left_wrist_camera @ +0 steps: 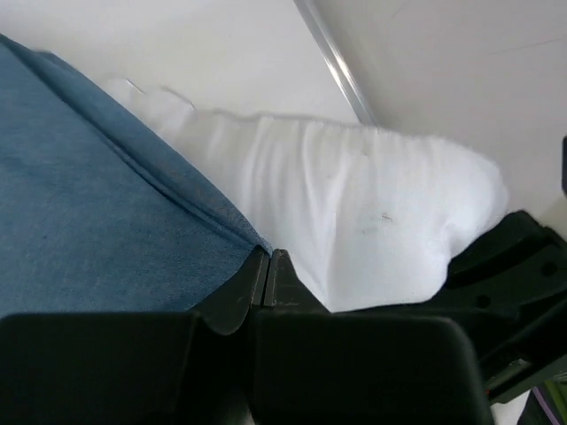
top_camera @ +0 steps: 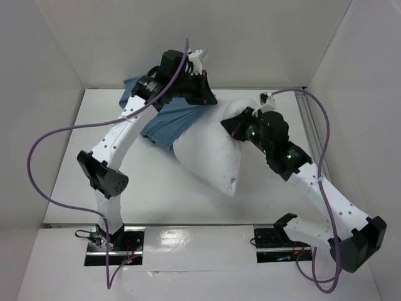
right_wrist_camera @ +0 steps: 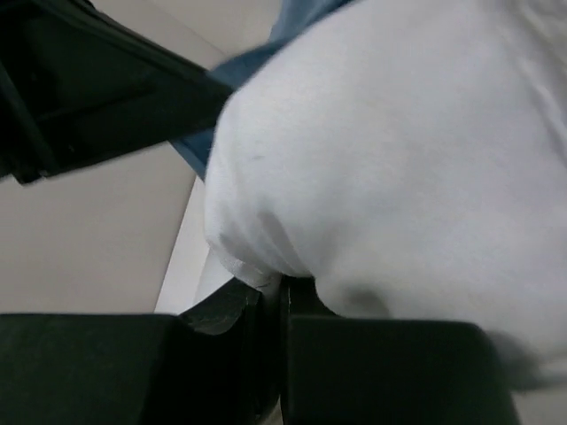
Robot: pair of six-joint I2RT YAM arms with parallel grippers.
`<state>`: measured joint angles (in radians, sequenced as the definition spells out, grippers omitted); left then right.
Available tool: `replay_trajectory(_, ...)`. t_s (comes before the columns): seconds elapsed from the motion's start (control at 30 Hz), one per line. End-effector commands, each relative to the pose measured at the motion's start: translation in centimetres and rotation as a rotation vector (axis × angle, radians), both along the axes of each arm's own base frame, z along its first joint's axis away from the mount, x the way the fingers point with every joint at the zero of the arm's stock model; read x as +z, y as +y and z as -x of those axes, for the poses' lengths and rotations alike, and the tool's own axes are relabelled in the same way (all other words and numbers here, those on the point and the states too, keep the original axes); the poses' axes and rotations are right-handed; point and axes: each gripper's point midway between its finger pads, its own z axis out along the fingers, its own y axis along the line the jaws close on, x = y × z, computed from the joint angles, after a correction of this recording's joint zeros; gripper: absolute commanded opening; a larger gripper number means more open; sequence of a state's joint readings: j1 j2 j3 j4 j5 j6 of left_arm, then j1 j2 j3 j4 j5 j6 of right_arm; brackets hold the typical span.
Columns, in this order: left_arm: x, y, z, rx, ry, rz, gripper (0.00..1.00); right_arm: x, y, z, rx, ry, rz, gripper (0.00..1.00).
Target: Put the pillow into the pillowcase
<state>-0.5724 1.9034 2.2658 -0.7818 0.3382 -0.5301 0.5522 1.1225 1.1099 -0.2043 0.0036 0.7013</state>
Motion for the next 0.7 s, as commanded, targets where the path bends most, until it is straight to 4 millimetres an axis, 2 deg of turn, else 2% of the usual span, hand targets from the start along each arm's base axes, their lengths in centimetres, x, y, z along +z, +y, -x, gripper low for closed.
replay_trajectory(0.0,0.3,-5.0,0.8,-0.159,0.019,0.137,0.0,-8.3,0.6,0.8,-0.034,0.181,-0.022,0.0)
replay_trajectory(0.03,-1.5,-5.0,0.1,-0.144,0.04,0.093,0.0,-11.2,-1.0,0.8,-0.106,0.228,0.005,0.0)
replay_trajectory(0.07,-4.0,-5.0,-1.3,-0.121,0.078,0.054,0.0,-12.1,-2.0,0.8,-0.145,0.252,0.01,0.0)
replay_trajectory(0.1,-4.8,-5.1,-1.5,-0.119,0.101,0.04,0.02,-13.0,-2.9,0.7,-0.17,0.271,0.02,0.0)
replay_trajectory(0.13,-4.2,-4.9,-1.7,-0.131,0.094,0.048,0.28,-13.3,-3.8,0.4,-0.189,0.279,0.037,0.0)
replay_trajectory(0.17,-4.6,-4.4,-1.8,-0.131,0.123,0.041,0.42,-14.3,-6.1,0.1,-0.24,0.323,0.077,0.05)
replay_trajectory(0.2,-3.8,-4.2,-1.3,-0.147,0.107,0.044,0.55,-14.0,-7.2,-0.2,-0.249,0.327,0.097,0.19)
replay_trajectory(0.23,-3.0,-3.3,-1.5,-0.126,0.084,0.037,0.74,-13.7,-8.3,-0.4,-0.245,0.316,0.148,0.6)
replay_trajectory(0.27,-2.3,-2.6,-1.3,-0.116,0.041,0.014,0.82,-11.4,-10.1,-1.5,-0.285,0.282,0.159,0.76)
replay_trajectory(0.3,-1.6,-1.1,-1.4,-0.078,0.013,-0.009,0.88,-11.2,-11.2,-1.0,-0.287,0.304,0.211,0.83)
replay_trajectory(0.33,1.3,1.8,-1.5,0.022,-0.074,-0.026,0.91,-10.1,-12.0,-1.1,-0.294,0.29,0.248,0.87)
replay_trajectory(0.37,0.4,3.5,-1.6,0.076,-0.069,-0.072,0.91,-7.2,-13.0,-1.7,-0.316,0.226,0.311,0.91)
replay_trajectory(0.4,0.8,5.4,-1.7,0.128,-0.097,-0.101,0.89,-7.2,-13.8,-1.1,-0.322,0.26,0.376,0.91)
replay_trajectory(0.43,1.0,7.7,-2.2,0.22,-0.116,-0.137,0.87,-6.4,-13.8,-1.1,-0.321,0.254,0.422,0.92)
replay_trajectory(0.47,1.0,10.8,-1.6,0.291,-0.123,-0.168,0.85,-4.5,-13.0,-1.7,-0.312,0.216,0.485,0.92)
replay_trajectory(0.53,0.7,14.0,-1.4,0.387,-0.126,-0.208,0.76,-3.9,-11.1,-1.5,-0.254,0.215,0.547,0.94)
replay_trajectory(0.57,-0.3,16.6,-1.1,0.463,-0.117,-0.245,0.73,-4.4,-9.5,-1.9,-0.221,0.228,0.577,0.96)
replay_trajectory(0.6,-1.2,17.7,-0.9,0.488,-0.1,-0.268,0.71,-3.0,-6.5,-1.5,-0.17,0.17,0.603,0.97)
replay_trajectory(0.63,-2.1,18.6,-0.9,0.511,-0.09,-0.281,0.68,-3.0,-4.8,-1.2,-0.14,0.159,0.626,0.97)
replay_trajectory(0.67,-5.2,20.3,-0.7,0.551,-0.031,-0.343,0.65,-4.3,-2.6,-1.5,-0.102,0.171,0.667,0.98)
